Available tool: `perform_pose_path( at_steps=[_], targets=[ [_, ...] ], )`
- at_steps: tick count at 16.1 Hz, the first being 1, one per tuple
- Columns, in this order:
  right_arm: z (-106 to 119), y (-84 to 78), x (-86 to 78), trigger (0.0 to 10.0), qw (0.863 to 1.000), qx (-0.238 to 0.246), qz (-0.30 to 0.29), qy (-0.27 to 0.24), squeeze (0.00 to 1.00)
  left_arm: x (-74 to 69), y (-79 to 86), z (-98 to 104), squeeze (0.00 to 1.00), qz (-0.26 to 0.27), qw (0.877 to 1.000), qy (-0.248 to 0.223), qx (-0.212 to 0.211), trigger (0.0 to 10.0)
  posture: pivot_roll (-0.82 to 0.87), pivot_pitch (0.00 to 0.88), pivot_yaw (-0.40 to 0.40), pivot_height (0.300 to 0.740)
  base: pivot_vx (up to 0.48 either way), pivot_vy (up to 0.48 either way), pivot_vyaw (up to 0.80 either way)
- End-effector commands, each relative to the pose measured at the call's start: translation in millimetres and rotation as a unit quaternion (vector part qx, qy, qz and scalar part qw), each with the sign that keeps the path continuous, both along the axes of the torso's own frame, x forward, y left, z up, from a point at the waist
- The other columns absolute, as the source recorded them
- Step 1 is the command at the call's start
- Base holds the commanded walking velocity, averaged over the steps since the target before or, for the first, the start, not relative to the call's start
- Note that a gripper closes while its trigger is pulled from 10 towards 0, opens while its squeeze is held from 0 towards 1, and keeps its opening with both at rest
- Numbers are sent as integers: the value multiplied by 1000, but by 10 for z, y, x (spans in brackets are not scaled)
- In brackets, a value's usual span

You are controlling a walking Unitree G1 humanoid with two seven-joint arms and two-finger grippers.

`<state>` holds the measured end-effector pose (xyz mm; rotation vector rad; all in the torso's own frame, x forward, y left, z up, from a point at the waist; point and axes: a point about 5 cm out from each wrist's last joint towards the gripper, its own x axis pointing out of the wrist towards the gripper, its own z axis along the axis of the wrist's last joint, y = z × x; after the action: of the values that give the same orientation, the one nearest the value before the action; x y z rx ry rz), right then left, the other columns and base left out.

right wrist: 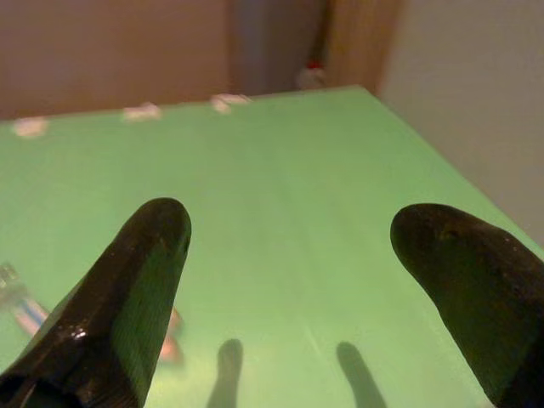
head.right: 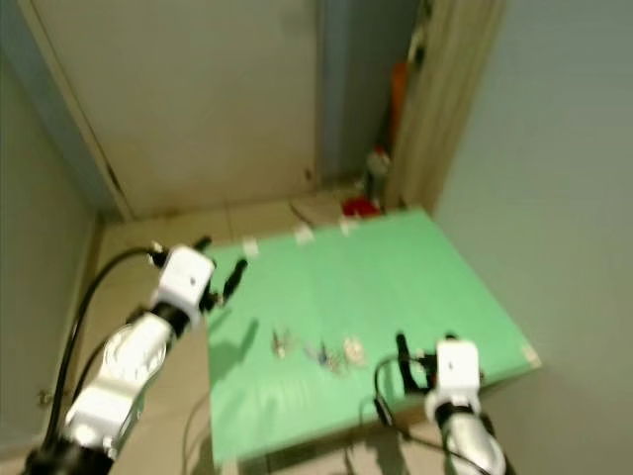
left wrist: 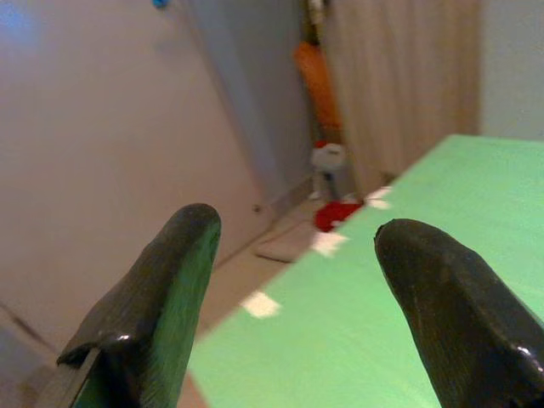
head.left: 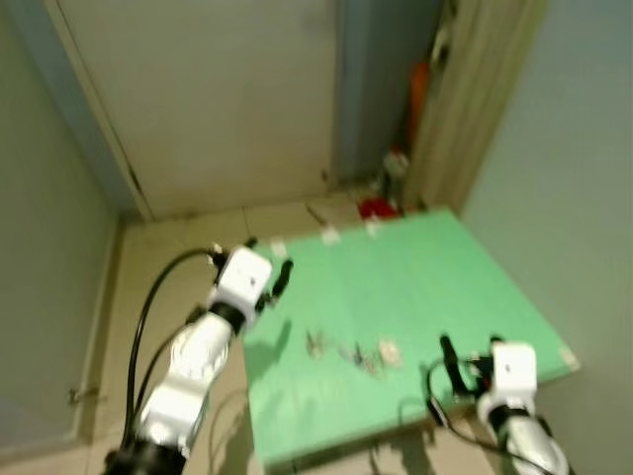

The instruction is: Hang keys on a hook

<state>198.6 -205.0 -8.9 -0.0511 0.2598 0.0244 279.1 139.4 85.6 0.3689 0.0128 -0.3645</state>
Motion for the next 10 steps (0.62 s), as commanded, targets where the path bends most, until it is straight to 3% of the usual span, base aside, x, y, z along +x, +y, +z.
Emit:
perform_pose_path(
  at_steps=[1, 5, 10],
  targets=[
    [89, 126, 107, 10000, 999, 10, 18, -27, 0, 12, 57, -19, 0, 5, 1000, 4, 24, 10000, -90, 22, 10, 740, 0, 0, 0],
    [6, 180, 200, 10000, 1000, 23, 0, -1, 0, -7, 88, -35, 0, 22, 999, 24, 7, 10000, -74, 36, 13, 740, 0, 0, 0],
    [94, 223, 230, 10000, 1000, 20, -1, 1, 0, -87, 58, -81, 0, 19, 999, 38, 3, 10000, -63, 39, 4, 740, 0, 0, 0]
  ],
)
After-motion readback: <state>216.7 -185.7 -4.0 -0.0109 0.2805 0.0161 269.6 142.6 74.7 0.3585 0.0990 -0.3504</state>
